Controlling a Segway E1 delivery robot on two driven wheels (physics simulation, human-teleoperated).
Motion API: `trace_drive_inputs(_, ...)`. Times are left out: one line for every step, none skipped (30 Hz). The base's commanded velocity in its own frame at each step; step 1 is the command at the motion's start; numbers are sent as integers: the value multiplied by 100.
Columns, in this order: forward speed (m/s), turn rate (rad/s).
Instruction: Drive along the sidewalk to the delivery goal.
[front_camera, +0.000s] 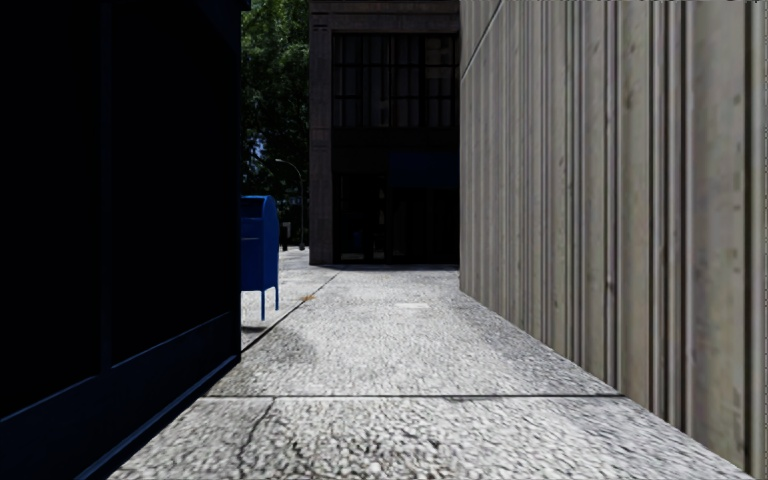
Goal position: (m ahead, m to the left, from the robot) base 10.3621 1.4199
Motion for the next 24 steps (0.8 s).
trace_drive_inputs(200, 0)
trace_drive_inputs(200, 0)
trace_drive_inputs(200, 0)
trace_drive_inputs(200, 0)
trace_drive_inputs(200, 0)
trace_drive_inputs(200, 0)
trace_drive_inputs(200, 0)
trace_drive_inputs(200, 0)
trace_drive_inputs(200, 0)
trace_drive_inputs(200, 0)
trace_drive_inputs(200, 0)
trace_drive_inputs(200, 0)
trace_drive_inputs(200, 0)
trace_drive_inputs(200, 0)
trace_drive_inputs(200, 0)
trace_drive_inputs(200, 0)
trace_drive_inputs(200, 0)
trace_drive_inputs(200, 0)
trace_drive_inputs(200, 0)
trace_drive_inputs(200, 0)
trace_drive_inputs(200, 0)
trace_drive_inputs(200, 0)
trace_drive_inputs(200, 0)
trace_drive_inputs(200, 0)
